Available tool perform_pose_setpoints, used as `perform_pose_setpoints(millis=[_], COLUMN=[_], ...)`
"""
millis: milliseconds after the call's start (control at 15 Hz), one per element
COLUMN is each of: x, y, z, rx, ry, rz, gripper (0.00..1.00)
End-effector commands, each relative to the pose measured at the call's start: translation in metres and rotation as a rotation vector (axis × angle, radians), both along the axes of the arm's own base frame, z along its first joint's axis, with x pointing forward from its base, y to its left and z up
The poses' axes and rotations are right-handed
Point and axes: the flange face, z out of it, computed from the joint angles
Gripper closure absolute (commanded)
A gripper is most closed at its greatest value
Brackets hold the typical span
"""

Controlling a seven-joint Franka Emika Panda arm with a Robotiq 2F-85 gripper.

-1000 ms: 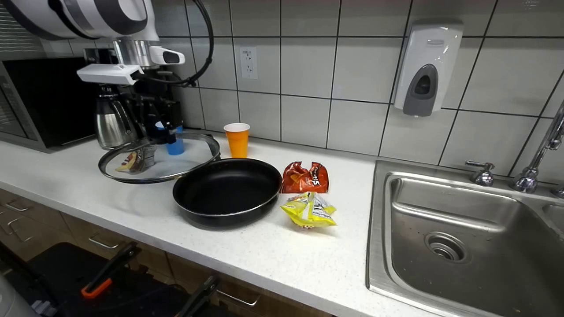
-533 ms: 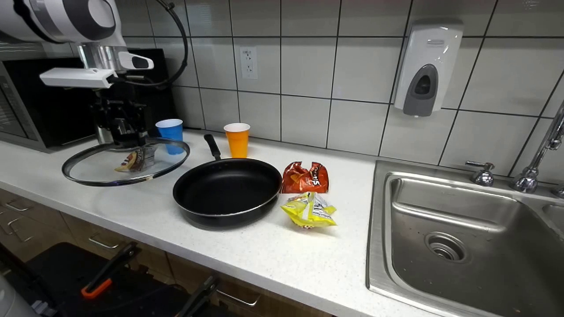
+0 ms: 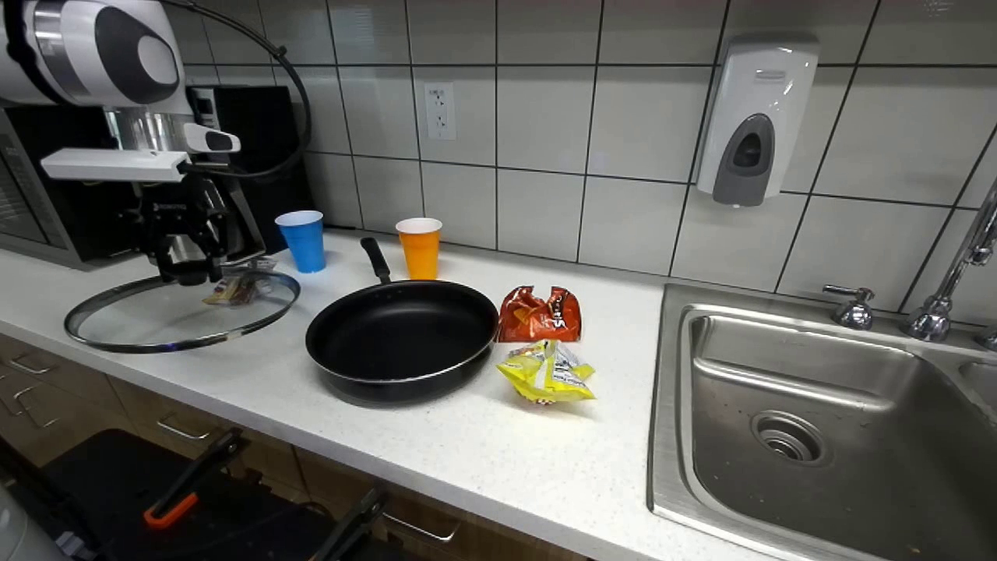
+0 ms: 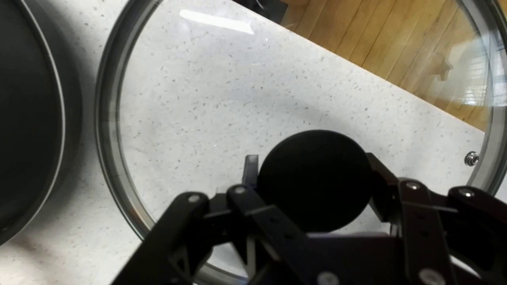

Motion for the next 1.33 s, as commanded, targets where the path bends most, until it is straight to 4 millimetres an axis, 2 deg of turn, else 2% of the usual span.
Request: perform_pose_setpoints(millis=[0, 533, 933, 1267], x=[0.004, 0.018, 0.047, 0.059], y=[0.014, 0.015, 0.007, 0.005], z=[-0.005, -0.039, -0.050, -0.057], rx=[0.026, 0.028, 0.025, 0.014], ry=[0.037, 0.083, 0.086, 0.086], rz=[0.069, 0.055, 0.004, -0.006], gripper=[0.61, 0.61, 0.61, 0.61])
